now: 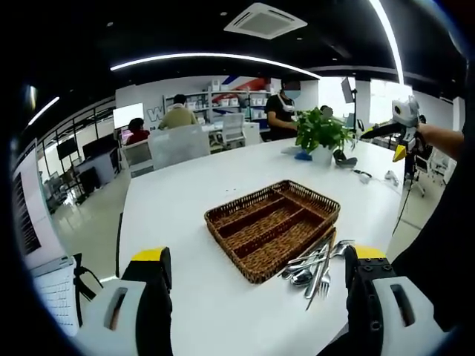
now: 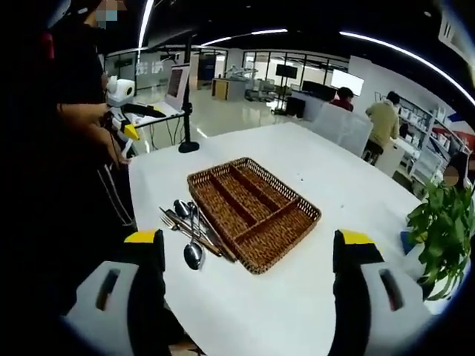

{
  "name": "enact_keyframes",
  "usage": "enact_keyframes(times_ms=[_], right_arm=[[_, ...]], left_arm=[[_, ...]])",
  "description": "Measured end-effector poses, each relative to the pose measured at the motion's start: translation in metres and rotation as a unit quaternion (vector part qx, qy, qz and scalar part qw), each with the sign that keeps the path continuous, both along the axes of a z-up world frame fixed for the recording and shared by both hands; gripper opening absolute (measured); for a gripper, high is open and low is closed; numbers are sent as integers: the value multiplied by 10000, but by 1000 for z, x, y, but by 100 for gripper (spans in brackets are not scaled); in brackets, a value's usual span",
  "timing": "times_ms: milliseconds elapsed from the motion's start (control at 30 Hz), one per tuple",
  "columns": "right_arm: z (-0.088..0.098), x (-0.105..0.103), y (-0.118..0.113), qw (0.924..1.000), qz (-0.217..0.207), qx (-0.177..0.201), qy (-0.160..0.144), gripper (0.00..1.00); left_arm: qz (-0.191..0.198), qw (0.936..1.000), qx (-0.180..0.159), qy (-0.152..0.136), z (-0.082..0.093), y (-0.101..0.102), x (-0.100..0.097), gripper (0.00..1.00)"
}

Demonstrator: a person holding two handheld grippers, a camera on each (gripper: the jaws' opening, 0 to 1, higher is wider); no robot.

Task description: Arrange the knives, forks, and spoons in their matching storage slots by inserting each utensil handle-first until every utensil is classified and aligned in the correct compartment

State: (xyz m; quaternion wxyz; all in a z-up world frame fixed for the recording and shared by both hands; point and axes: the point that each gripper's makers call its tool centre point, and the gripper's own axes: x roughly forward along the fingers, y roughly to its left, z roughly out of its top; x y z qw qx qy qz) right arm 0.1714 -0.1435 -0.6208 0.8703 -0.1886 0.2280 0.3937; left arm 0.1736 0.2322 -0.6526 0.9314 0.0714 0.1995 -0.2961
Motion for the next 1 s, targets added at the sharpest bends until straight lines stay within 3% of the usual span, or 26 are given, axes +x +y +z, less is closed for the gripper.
enact_keyframes(times_ms=[233, 467, 600, 733, 833, 900, 1000], right_arm=[[10, 6, 12, 9999, 34, 120, 66, 90], [6, 10, 24, 9991, 399, 29, 117, 97], [2, 16, 26, 9988, 460, -4, 169, 99], [2, 21, 35, 9982, 583, 91, 132, 99], [-6, 21, 41, 9973, 725, -85, 120, 99], [-4, 21, 48, 9950, 962, -198, -176, 97], [-6, 21, 53, 9947, 1007, -157, -130, 97]], left_arm=[[27, 10000, -27, 2, 0, 2, 2, 100], [11, 10000, -18, -14, 2, 3, 2, 100], [81, 9998, -36, -166, 8, 7, 4, 100], [73, 9997, -3, -225, 10, 8, 6, 100], [34, 9998, 2, -196, 10, 6, 5, 100], [16, 9998, 5, -198, 10, 5, 5, 100], [9, 9998, 1, -199, 9, 5, 6, 100]])
